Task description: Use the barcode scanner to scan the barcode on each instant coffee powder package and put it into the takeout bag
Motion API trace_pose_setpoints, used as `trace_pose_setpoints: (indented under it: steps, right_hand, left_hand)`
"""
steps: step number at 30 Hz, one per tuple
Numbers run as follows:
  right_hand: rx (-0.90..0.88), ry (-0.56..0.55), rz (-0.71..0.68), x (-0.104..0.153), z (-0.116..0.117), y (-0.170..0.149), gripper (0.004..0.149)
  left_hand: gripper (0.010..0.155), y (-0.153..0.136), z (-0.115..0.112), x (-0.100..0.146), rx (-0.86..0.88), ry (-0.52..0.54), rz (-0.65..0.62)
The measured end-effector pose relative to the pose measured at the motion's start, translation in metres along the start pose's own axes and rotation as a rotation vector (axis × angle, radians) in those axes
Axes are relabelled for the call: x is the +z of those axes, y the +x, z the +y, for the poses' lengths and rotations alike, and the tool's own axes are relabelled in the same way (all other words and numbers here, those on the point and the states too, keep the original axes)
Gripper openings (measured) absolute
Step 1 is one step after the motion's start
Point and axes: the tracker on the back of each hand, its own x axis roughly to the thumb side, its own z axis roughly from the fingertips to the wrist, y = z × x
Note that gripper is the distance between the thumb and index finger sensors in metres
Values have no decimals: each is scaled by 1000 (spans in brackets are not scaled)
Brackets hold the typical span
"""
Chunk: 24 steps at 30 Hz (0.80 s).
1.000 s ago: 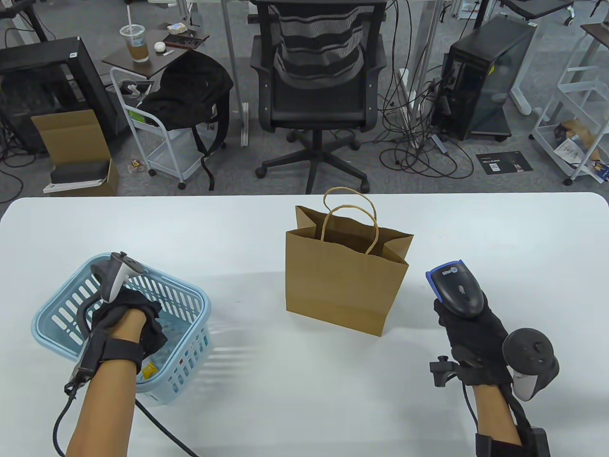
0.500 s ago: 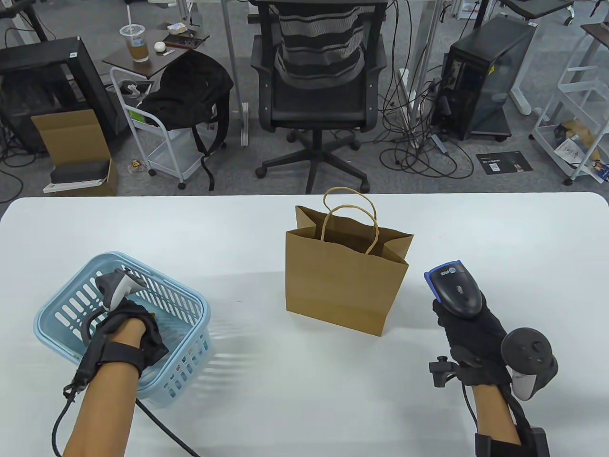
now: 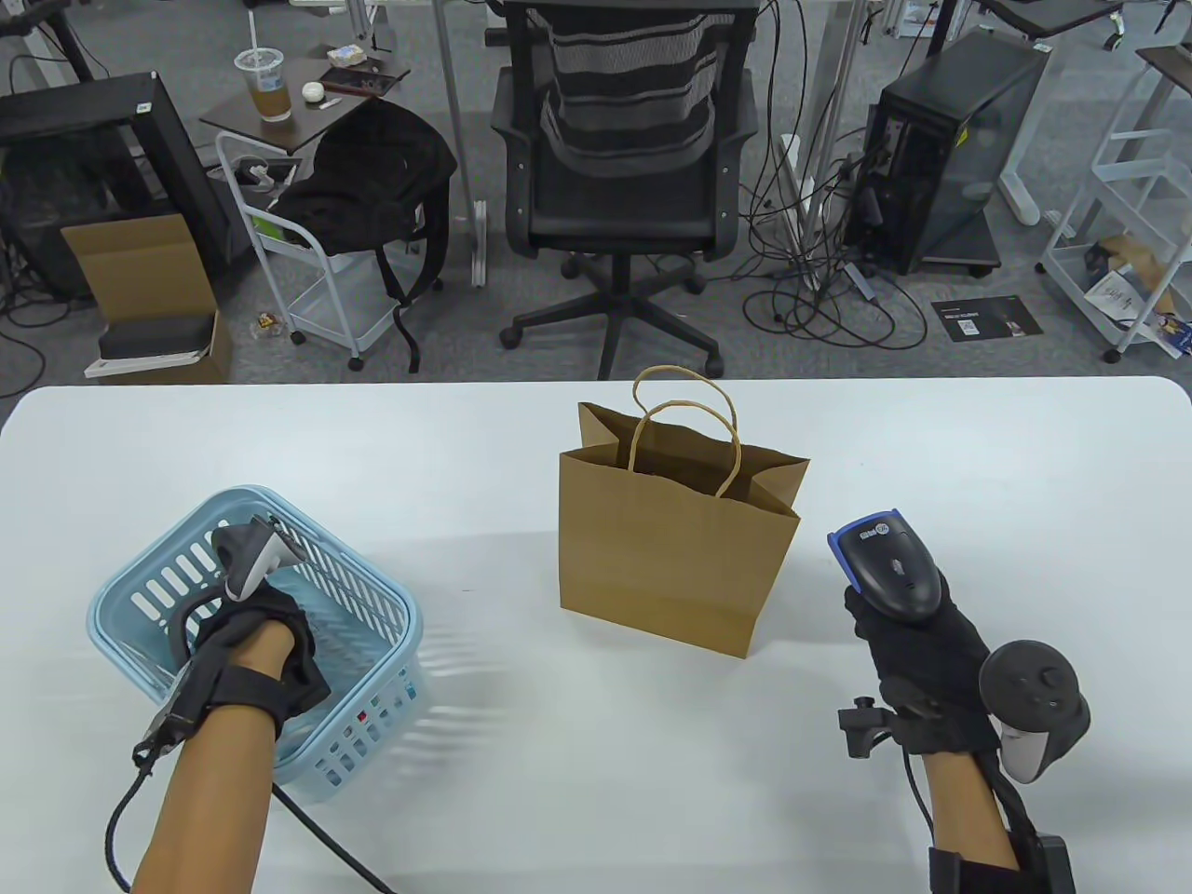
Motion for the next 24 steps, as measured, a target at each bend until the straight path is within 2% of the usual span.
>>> trace_pose_setpoints:
  steps: [3,8,13,16,24]
  right_hand:
    - [-1,-1,2,0,0,0,56]
    - [-8,-3,4,0,-1,0,55]
    - [-13,-1,-2,0,0,0,56]
    - [-13,-1,-5,0,0,0,56]
    - [-18,-6,-3,0,-1,0,56]
  left_hand:
    - [91,2,7,3,-10,9,-13]
    - [86,2,30,18,28,37,-46]
    - [83,-7,53,36,170,106,-129]
    - [79,-17,68,47,316,156,-195]
    - [75,-42,89,71,593,275,-353]
